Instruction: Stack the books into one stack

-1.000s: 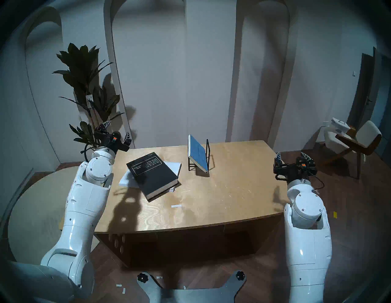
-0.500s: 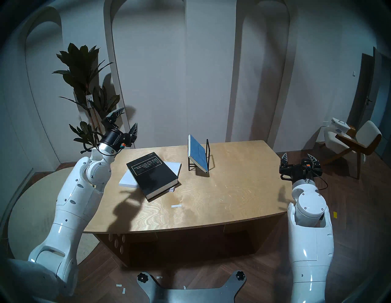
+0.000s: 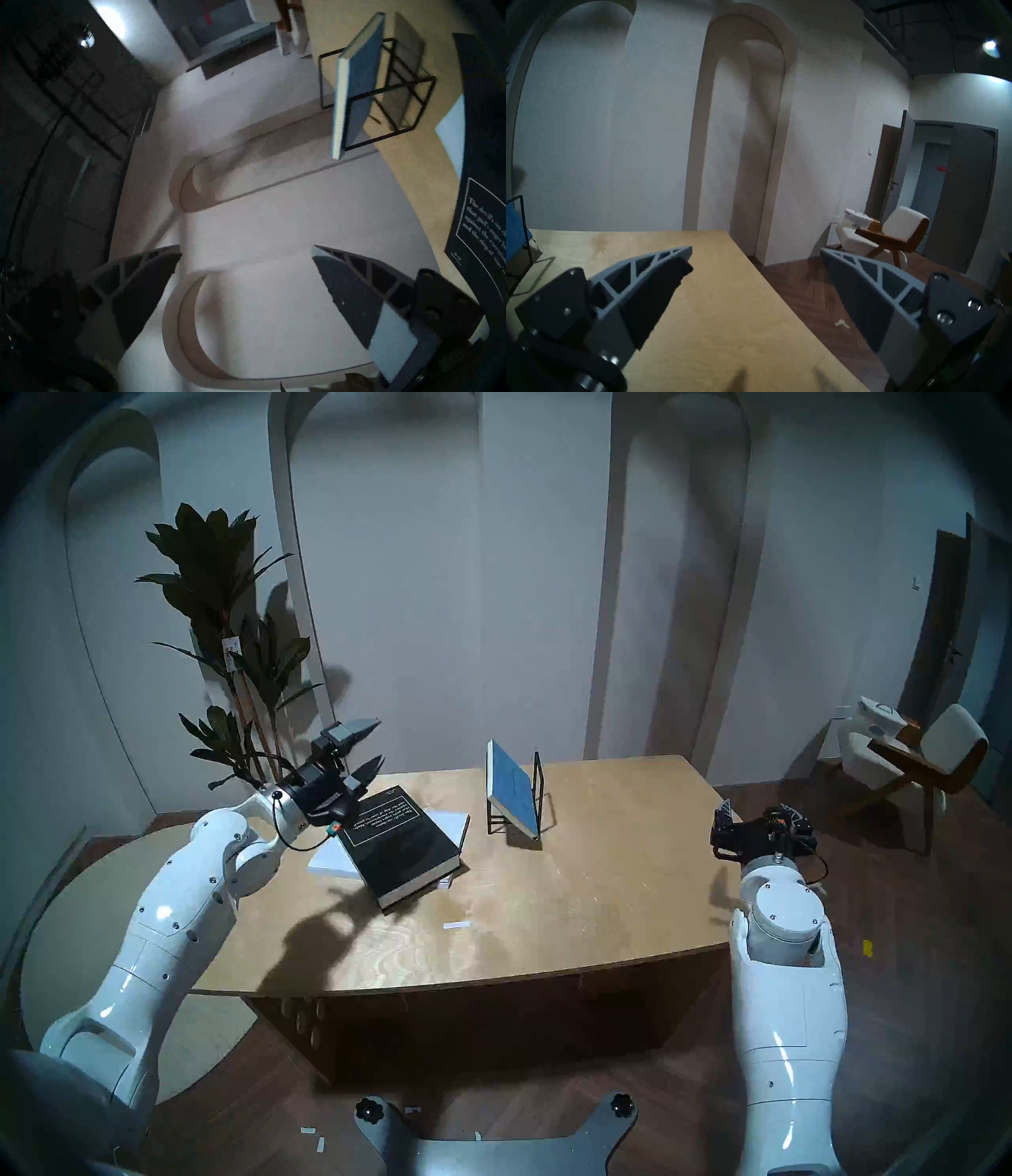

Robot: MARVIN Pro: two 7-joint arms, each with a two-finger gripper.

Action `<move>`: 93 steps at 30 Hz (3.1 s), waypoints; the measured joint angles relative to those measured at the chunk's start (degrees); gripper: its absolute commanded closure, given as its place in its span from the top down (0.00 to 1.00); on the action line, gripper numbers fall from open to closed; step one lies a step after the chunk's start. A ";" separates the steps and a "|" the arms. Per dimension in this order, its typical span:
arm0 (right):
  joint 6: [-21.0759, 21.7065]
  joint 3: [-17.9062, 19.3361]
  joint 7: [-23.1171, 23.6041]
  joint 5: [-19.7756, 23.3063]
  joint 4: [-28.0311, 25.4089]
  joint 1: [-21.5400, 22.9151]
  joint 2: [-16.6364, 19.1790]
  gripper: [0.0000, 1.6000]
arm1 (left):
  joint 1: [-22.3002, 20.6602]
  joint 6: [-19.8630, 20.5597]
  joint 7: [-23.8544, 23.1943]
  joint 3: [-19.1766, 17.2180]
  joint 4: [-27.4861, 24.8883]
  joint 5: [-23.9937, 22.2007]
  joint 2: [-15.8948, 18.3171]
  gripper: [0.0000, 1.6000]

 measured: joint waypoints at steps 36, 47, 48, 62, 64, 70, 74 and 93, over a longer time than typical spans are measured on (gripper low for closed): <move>3.17 -0.88 -2.86 3.73 0.99 4.38 -1.29 1.00 | -11.94 -2.19 24.76 14.98 12.11 20.43 -3.18 1.00; 3.22 -1.21 -3.35 4.25 0.81 4.37 -0.91 1.00 | -16.76 -14.50 14.56 16.87 18.29 15.62 -5.85 1.00; 3.24 -1.25 -3.39 4.31 0.77 4.36 -0.87 1.00 | -17.16 -15.83 13.29 17.49 18.35 15.51 -5.97 1.00; 3.38 -1.69 -3.79 4.99 0.63 4.29 -0.36 1.00 | -20.34 -21.55 1.16 18.03 22.59 12.05 -12.37 1.00; 3.38 -1.74 -3.85 5.01 0.64 4.29 -0.30 1.00 | -20.81 -21.24 0.44 17.85 23.29 11.72 -13.35 1.00; 3.33 -1.68 -4.28 4.48 2.33 4.39 0.31 1.00 | -22.96 -19.80 -2.49 16.92 27.11 10.58 -17.13 1.00; 3.23 -1.45 -4.46 4.04 3.61 4.43 0.66 1.00 | -24.23 -19.05 -3.81 17.41 29.09 11.16 -18.28 1.00; 2.48 -1.15 -4.36 3.04 4.43 4.82 1.27 1.00 | -27.51 -17.20 -3.29 20.25 33.89 16.98 -18.29 1.00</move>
